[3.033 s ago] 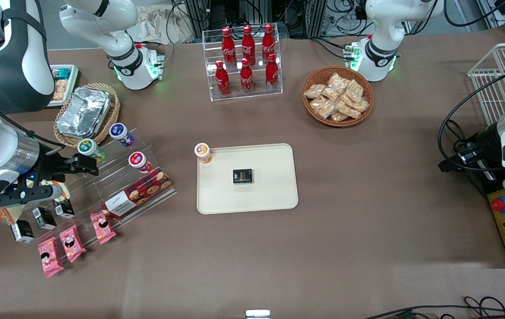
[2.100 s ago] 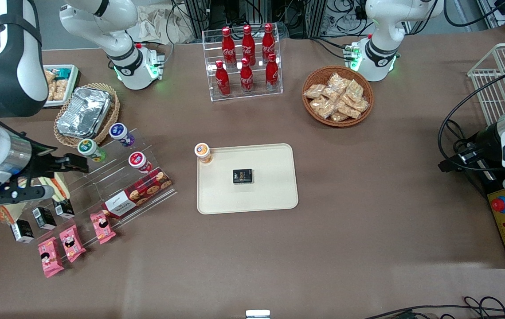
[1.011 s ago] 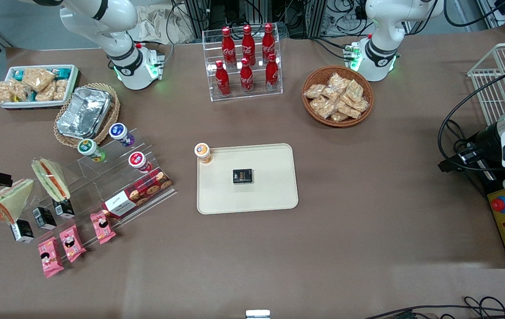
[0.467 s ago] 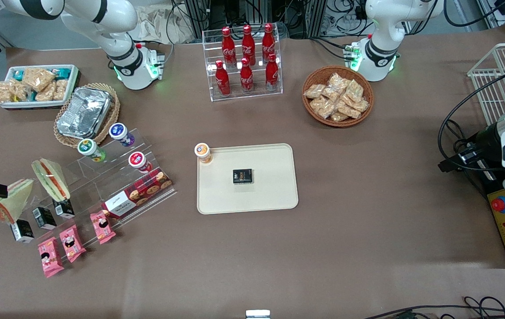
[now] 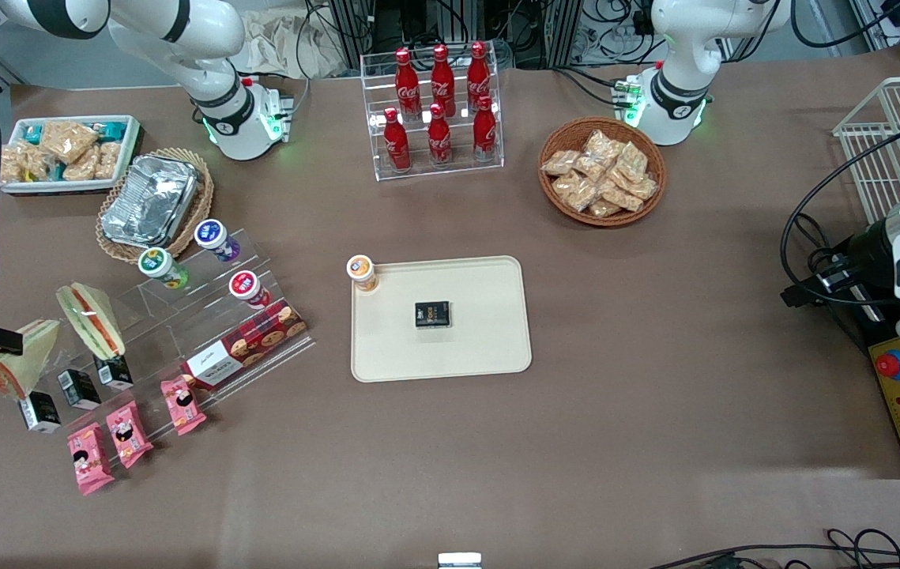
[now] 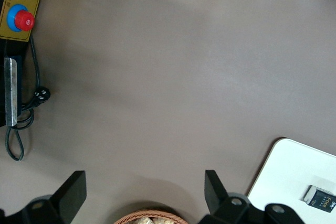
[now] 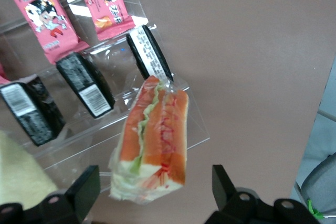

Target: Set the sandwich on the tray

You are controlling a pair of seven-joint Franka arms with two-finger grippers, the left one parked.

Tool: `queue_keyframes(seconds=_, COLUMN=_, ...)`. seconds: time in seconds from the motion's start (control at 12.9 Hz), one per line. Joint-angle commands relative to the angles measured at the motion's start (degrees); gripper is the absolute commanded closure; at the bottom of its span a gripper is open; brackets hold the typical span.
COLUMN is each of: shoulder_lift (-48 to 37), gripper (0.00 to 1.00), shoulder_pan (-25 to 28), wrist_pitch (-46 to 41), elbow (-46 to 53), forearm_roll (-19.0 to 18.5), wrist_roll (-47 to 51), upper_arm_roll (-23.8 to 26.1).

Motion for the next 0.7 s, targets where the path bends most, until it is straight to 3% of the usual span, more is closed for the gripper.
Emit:
queue_keyframes(seconds=0.0, shoulder_lift=-1.0, gripper=0.21, shoulder_pan=-1.7, wrist_pitch=4.3, elbow=-4.0, forearm_roll=2.4, wrist_roll=-4.7, upper_arm_roll=0.3)
queue_keyframes(seconds=0.16, shoulder_lift=-0.8, gripper=0.32, shoulder_pan=-1.8, wrist_pitch=4.6, elbow=-4.0, forearm_roll=3.3, wrist_roll=-6.3, upper_arm_roll=0.3)
queue_keyframes(seconds=0.47, shoulder_lift=-0.9, gripper=0.65, shoulder_pan=-1.8, wrist_pitch=4.1, elbow=-3.1, forearm_roll=3.5, wrist_roll=-13.5, upper_arm_roll=0.3)
queue_keyframes(seconds=0.62, shoulder_lift=-1.5, gripper=0.70, shoulder_pan=-1.2, wrist_pitch=1.1, elbow=-0.7, forearm_roll=3.5, wrist_roll=-14.4, upper_arm_roll=0.3)
